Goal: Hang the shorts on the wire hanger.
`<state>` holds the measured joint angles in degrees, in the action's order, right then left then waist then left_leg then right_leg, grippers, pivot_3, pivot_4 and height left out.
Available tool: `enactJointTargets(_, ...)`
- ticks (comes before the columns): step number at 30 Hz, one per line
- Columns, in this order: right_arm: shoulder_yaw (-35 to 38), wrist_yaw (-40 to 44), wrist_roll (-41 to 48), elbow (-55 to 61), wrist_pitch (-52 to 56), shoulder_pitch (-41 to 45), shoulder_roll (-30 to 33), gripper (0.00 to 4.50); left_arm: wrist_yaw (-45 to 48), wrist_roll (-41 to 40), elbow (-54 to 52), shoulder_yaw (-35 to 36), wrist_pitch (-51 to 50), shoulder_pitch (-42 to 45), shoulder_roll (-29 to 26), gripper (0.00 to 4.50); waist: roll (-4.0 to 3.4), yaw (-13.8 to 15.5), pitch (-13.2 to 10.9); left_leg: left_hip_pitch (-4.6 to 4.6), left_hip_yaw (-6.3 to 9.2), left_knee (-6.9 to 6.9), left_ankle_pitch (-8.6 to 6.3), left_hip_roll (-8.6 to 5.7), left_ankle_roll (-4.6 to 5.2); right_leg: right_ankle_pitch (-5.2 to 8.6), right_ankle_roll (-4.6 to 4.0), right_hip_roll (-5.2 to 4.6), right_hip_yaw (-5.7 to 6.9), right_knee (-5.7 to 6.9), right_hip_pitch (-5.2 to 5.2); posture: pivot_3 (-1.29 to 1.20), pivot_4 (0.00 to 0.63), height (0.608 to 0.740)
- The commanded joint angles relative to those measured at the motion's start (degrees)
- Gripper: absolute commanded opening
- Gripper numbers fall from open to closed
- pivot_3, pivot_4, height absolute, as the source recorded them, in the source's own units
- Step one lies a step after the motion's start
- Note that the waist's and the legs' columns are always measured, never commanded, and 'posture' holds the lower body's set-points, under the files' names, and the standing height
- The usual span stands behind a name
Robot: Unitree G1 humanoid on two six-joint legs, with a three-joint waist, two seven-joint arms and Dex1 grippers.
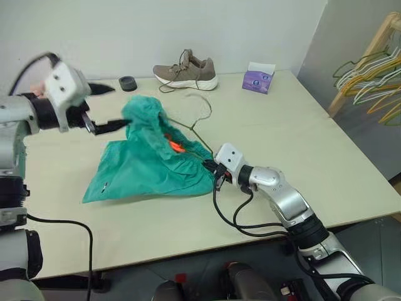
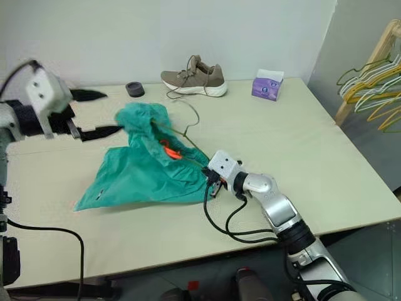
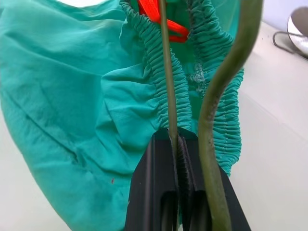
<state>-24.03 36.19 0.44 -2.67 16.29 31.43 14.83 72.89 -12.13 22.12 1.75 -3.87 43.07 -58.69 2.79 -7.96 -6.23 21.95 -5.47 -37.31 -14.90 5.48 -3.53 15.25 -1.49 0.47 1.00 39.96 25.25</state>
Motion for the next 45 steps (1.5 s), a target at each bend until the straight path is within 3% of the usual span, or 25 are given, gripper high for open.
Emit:
enactJointTargets(1, -1.1, 1.2, -2.7, 2.1, -5.1, 1.1, 0.7, 0.00, 2.1, 3.8, 3.4, -2.6, 7.3, 2.3, 0.7, 4.46, 0.00, 0.0, 0.0, 0.00, 0.00, -0.05, 0.00, 0.00, 0.00, 0.00, 0.00, 0.00, -0.01, 0.03, 0.00, -0.10, 0.051, 0.740)
enactJointTargets(14, -2.2, 3.1, -9.0, 2.7, -11.7, 1.4, 2.5, 0.00, 8.7, 4.9, 2.5, -7.4, 9.7, 0.6, 6.2, 4.46, 0.06, -0.2, 0.0, 0.09, 0.00, -0.63, -0.02, 0.04, 0.03, 0.02, 0.04, 0.02, -0.05, 0.32, -0.01, -0.14, 0.060, 0.740)
enactJointTargets(17, -1.9, 3.5, -9.4, 2.8, -11.8, 1.4, 2.9, 0.00, 9.8, 4.6, 1.3, -7.4, 7.8, 0.3, 6.4, 3.91, 0.06, -0.2, 0.0, 0.07, 0.02, -0.65, -0.02, 0.04, 0.03, 0.02, 0.05, 0.02, -0.05, 0.39, -0.01, -0.14, 0.061, 0.740)
enactJointTargets(29, -2.5, 5.5, -11.7, 3.8, -13.1, 1.5, 4.4, 0.00, 9.2, 5.1, -3.3, -6.9, 3.5, -2.7, 6.7, 0.40, 0.06, -0.2, 0.0, 0.06, 0.03, -0.66, -0.02, 0.03, 0.03, 0.03, 0.06, 0.02, -0.07, 0.43, -0.01, -0.14, 0.060, 0.740)
enactJointTargets(31, -2.5, 5.8, -12.4, 3.8, -14.1, 1.2, 5.2, 0.00, 8.6, 5.5, -3.1, -6.5, 3.0, -2.7, 6.5, 0.15, 0.06, -0.2, 0.0, 0.06, 0.03, -0.67, -0.02, 0.03, 0.03, 0.03, 0.06, 0.02, -0.07, 0.42, -0.01, -0.14, 0.059, 0.740)
enactJointTargets(36, 1.4, 7.1, -12.3, 5.6, -16.0, -0.8, 10.4, 1.45, 7.2, 6.1, -2.8, -5.7, 2.2, -3.1, 6.1, 0.00, 0.07, -0.2, 0.0, 0.05, 0.05, -0.67, -0.02, 0.03, 0.03, 0.04, 0.08, 0.03, -0.07, 0.45, -0.01, -0.13, 0.060, 0.740)
enactJointTargets(41, 5.6, 8.9, -11.1, 8.5, -15.7, -4.6, 17.5, 3.30, 5.5, 5.7, -3.6, -5.1, 0.8, -4.2, 5.8, 0.00, 0.10, 0.1, 0.1, 0.06, 0.03, -0.68, -0.02, -0.01, 0.03, 0.05, 0.09, 0.00, -0.09, 0.42, -0.03, -0.13, 0.061, 0.740)
enactJointTargets(44, 10.9, 8.6, -7.9, 10.6, -9.0, -9.6, 19.7, 4.38, 3.2, 5.9, -3.4, -4.6, 0.1, -4.6, 5.8, 0.00, 0.10, 0.1, 0.1, -0.01, 0.03, -0.68, -0.02, -0.01, 0.03, 0.11, 0.20, 0.00, -0.09, 0.44, -0.07, -0.13, 0.065, 0.740)
enactJointTargets(45, 12.7, 8.5, -5.6, 12.1, -5.1, -11.6, 19.2, 4.45, 2.2, 5.7, -3.3, -4.1, -0.7, -4.4, 6.0, 0.00, 0.11, 0.1, 0.1, -0.05, 0.02, -0.67, -0.02, 0.00, 0.03, 0.12, 0.21, 0.01, -0.09, 0.45, -0.10, -0.13, 0.066, 0.740)
